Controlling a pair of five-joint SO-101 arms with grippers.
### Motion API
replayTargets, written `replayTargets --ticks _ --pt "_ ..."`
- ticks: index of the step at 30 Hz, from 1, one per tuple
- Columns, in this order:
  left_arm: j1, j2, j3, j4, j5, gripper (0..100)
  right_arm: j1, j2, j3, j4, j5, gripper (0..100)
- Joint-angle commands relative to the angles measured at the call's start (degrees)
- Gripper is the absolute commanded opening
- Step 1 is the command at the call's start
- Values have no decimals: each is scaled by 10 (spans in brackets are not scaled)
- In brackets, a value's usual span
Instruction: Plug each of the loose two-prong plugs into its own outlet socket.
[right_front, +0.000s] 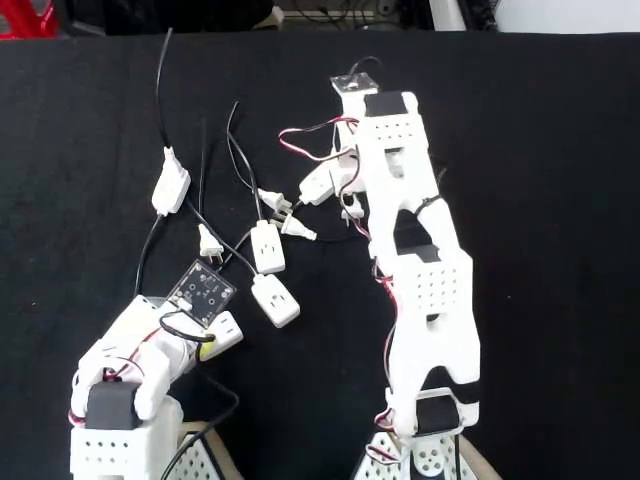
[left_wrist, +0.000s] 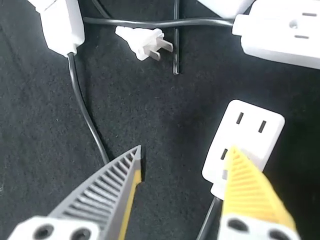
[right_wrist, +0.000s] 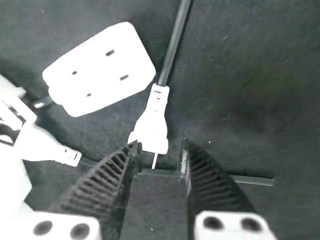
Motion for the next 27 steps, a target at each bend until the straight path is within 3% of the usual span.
replayTargets --ticks 1,10,16,27 --pt "-5 1 11 -5 -5 261 -11 12 -26 -14 -23 127" --pt "-5 1 11 -5 -5 261 -8 58 -30 -14 -20 123" --pt "-5 1 11 -5 -6 261 -11 59 -25 -7 29 16" --pt "-5 1 11 -5 -6 261 11 55 -36 33 64 11"
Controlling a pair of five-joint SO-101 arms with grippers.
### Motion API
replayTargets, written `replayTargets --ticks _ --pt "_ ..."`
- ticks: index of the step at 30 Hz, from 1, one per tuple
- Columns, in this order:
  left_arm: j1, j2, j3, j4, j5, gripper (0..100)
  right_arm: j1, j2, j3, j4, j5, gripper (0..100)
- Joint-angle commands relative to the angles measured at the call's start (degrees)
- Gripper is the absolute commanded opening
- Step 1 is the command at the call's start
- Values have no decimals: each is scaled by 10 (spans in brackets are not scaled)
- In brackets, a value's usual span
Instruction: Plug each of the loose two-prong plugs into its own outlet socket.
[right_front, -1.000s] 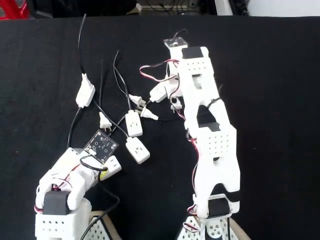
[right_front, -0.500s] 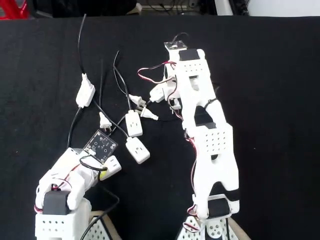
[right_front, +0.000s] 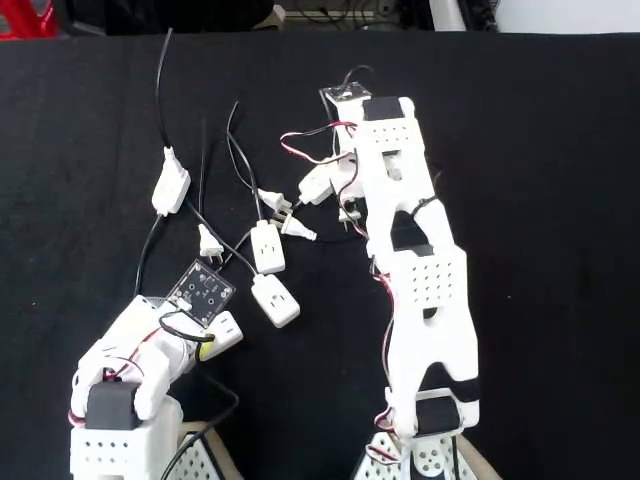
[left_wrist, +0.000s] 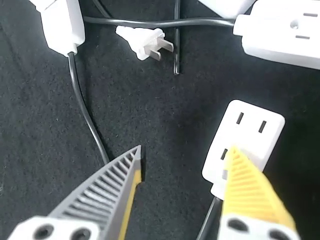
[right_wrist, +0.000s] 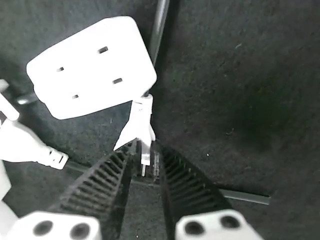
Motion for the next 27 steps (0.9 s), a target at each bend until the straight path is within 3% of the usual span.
replayTargets --ticks 1,8,13,20,27 --pt "-4 1 7 -5 -6 261 14 -2 -13 27 5 11" --pt "-4 1 8 -5 -6 261 45 -2 -105 74 5 11" --pt "-4 1 8 -5 -7 261 20 4 -97 74 4 11" --pt "-15 1 8 -6 -7 261 3 8 -69 62 -110 63" --pt "-15 1 8 -6 -7 261 6 51 -65 42 -153 67"
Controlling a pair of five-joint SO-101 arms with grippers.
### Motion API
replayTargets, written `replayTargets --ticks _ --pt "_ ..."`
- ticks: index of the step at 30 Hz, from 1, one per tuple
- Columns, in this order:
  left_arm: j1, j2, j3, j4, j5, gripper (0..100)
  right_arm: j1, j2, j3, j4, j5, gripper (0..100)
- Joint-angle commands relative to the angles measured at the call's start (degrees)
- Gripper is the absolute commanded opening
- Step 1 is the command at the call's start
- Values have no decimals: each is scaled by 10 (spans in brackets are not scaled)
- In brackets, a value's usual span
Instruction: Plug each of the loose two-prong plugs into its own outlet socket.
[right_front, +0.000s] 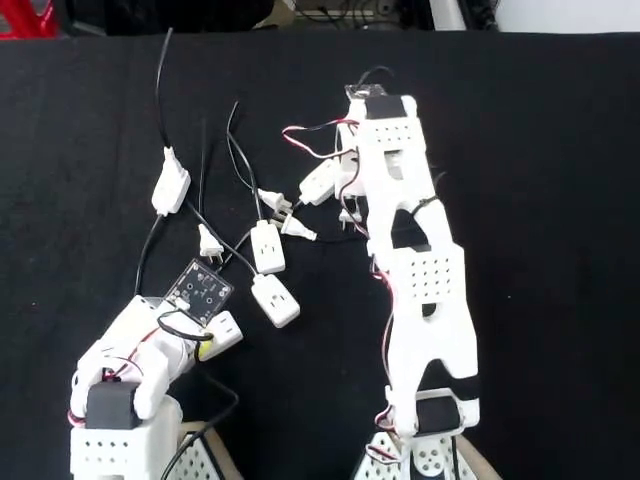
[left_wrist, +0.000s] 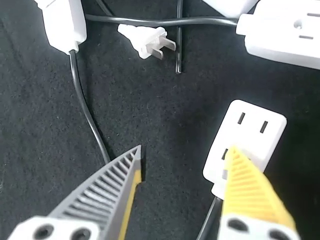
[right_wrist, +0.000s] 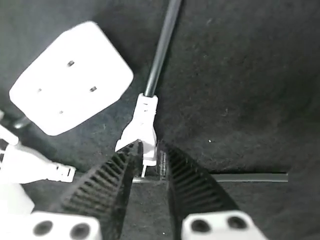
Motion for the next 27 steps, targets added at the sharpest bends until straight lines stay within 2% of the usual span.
replayTargets --ticks 1,12,18,23,27 --pt "-9 1 8 -6 -7 261 -5 22 -6 -4 -21 67" --pt "-9 1 8 -5 -5 261 -23 54 -46 1 -44 71" --pt "-10 1 20 -5 -6 261 -35 57 -45 10 -42 166" --pt "-6 1 30 -2 -44 261 -45 58 -45 9 -43 123" --pt "-5 1 34 -2 -47 261 -49 58 -45 7 -43 65"
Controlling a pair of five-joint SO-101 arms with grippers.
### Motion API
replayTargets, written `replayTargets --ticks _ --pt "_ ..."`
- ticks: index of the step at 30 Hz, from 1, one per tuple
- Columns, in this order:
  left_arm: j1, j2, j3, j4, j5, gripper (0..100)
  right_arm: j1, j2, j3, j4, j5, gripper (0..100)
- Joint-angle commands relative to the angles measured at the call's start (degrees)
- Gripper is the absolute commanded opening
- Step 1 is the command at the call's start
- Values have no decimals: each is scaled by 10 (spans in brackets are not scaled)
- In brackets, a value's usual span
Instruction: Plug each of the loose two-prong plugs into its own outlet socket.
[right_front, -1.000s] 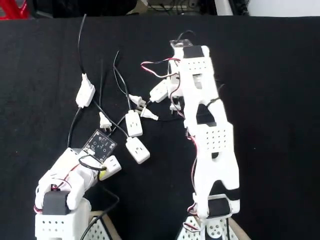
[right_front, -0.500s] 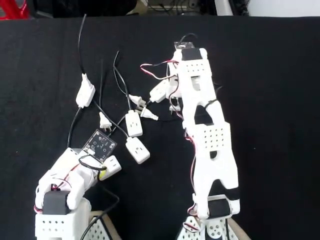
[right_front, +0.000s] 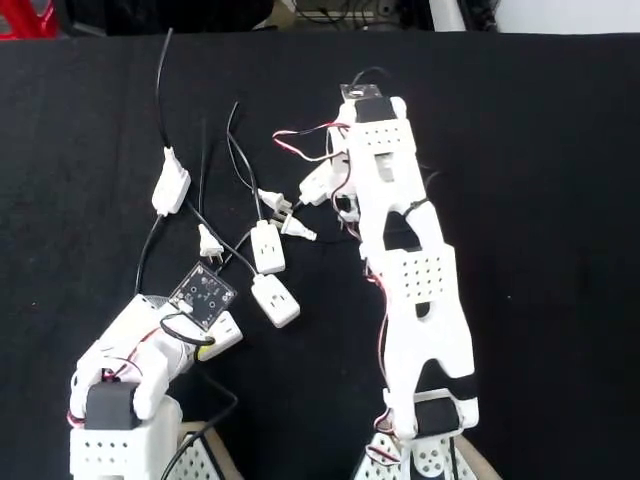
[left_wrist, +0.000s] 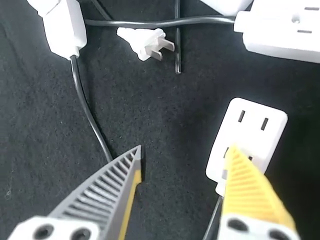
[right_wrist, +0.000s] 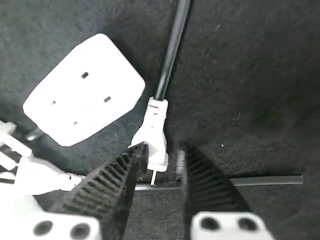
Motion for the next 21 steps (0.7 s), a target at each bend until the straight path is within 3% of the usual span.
replayTargets --ticks 1,11,18,21 --pt "-2 1 22 -1 -11 261 -29 16 0 4 -6 64" --pt "-6 1 23 0 -11 261 -108 19 -7 4 -48 159" --pt "-6 1 23 0 -11 261 -107 18 7 11 -51 158" --pt "-6 1 23 0 -12 261 -100 17 7 11 -47 97"
